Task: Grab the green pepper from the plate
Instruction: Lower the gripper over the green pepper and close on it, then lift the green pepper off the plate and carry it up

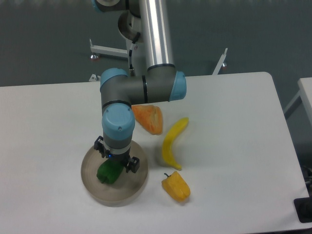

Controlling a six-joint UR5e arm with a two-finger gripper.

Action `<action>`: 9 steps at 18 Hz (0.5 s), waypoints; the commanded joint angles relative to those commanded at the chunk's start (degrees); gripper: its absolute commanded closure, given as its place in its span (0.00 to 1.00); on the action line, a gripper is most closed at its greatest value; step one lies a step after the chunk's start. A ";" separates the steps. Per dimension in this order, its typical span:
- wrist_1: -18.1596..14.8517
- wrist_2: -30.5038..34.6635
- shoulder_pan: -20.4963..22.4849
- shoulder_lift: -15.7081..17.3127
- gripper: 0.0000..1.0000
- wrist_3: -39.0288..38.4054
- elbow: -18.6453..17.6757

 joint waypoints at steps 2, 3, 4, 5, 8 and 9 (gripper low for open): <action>2.91 0.00 -0.18 -0.88 0.09 0.35 0.00; 2.92 -0.09 -0.18 -0.80 0.33 0.35 0.00; 2.92 -0.09 -0.09 -0.62 0.48 0.27 0.00; 2.92 -0.17 -0.09 -0.62 0.65 0.26 0.09; 2.83 -1.92 0.26 0.34 0.84 0.18 0.35; 2.57 -3.41 0.96 1.74 0.84 0.18 0.00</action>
